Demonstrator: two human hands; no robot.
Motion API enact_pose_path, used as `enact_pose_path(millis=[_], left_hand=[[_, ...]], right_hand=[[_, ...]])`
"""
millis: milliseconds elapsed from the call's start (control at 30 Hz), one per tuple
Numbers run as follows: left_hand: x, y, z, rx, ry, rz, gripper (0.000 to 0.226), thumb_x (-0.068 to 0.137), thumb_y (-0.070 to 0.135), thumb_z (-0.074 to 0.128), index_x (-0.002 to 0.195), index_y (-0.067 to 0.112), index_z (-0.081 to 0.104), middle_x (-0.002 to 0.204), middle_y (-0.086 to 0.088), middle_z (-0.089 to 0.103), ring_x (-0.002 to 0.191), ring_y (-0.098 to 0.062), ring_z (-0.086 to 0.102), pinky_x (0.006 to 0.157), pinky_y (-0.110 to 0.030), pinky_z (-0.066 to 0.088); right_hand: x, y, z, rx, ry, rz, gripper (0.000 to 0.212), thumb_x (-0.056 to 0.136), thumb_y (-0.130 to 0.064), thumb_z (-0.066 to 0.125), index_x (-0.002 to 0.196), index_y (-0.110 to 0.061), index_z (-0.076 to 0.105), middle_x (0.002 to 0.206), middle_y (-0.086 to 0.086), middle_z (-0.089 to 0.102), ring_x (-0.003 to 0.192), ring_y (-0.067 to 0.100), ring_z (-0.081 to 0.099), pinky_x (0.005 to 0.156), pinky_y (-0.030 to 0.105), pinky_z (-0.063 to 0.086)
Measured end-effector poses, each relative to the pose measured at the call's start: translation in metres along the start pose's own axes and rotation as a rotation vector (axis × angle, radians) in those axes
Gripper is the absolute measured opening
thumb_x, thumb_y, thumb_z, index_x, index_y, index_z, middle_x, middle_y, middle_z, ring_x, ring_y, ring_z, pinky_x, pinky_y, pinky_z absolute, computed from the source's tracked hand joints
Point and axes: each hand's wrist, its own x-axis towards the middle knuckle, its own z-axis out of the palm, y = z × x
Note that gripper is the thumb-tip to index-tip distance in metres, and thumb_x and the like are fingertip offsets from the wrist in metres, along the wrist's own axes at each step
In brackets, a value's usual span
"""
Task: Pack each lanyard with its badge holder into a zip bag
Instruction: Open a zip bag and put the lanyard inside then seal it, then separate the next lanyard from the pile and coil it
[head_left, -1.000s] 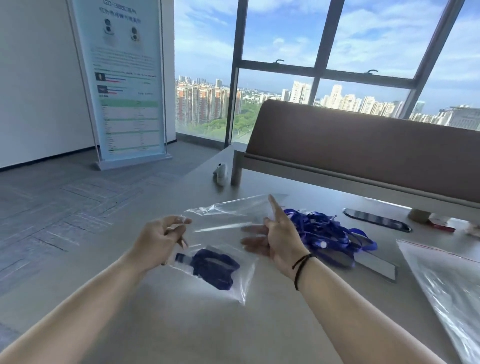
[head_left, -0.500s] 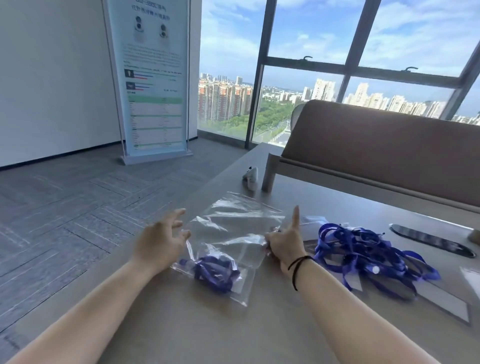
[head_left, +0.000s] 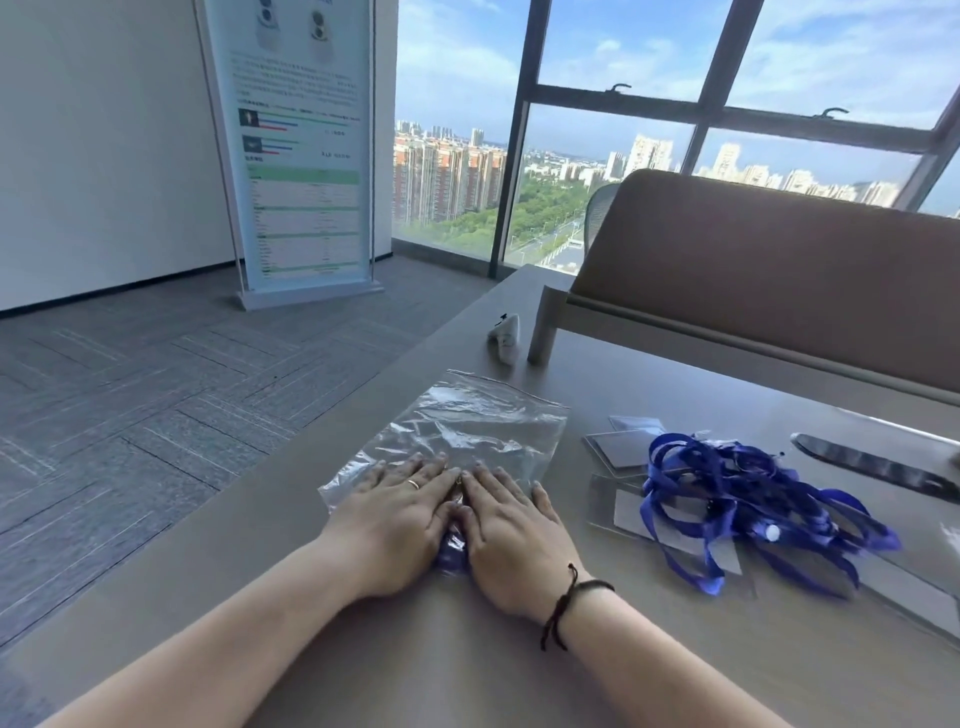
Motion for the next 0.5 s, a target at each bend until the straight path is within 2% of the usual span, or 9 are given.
enact_pose_path(millis=[333, 433, 500], left_hand=[[0.045, -0.022, -0.006, -0.01, 0.062, -0.001, 0.055, 0.105, 0.048, 0.017, 0.158, 0.035, 0.014, 0.167, 0.013, 0.008, 0.153, -0.007, 0.002, 0.125, -0.037, 0.0], [0.044, -0.017, -0.008, 0.002, 0.128, 0.005, 0.052, 0.106, 0.044, 0.021, 0.157, 0.034, 0.023, 0.167, 0.01, 0.012, 0.154, -0.01, 0.005, 0.125, -0.039, 0.0], [0.041, -0.004, -0.009, 0.031, 0.192, 0.038, 0.051, 0.106, 0.037, 0.027, 0.156, 0.03, 0.026, 0.166, 0.008, 0.017, 0.154, -0.011, 0.008, 0.125, -0.039, 0.001]], right_hand=[[0.052, 0.005, -0.002, -0.007, -0.01, -0.006, 0.056, 0.105, -0.046, 0.014, 0.158, -0.029, 0.012, 0.166, -0.015, 0.004, 0.152, 0.005, -0.001, 0.124, 0.041, -0.005], [0.055, 0.007, -0.003, 0.026, 0.038, -0.01, 0.055, 0.105, -0.044, 0.016, 0.158, -0.027, 0.016, 0.166, -0.011, 0.009, 0.152, 0.007, 0.002, 0.124, 0.039, -0.003], [0.052, 0.009, -0.004, 0.12, 0.121, -0.029, 0.053, 0.107, -0.037, 0.021, 0.157, -0.023, 0.021, 0.166, -0.007, 0.015, 0.153, 0.008, 0.006, 0.124, 0.032, -0.001]])
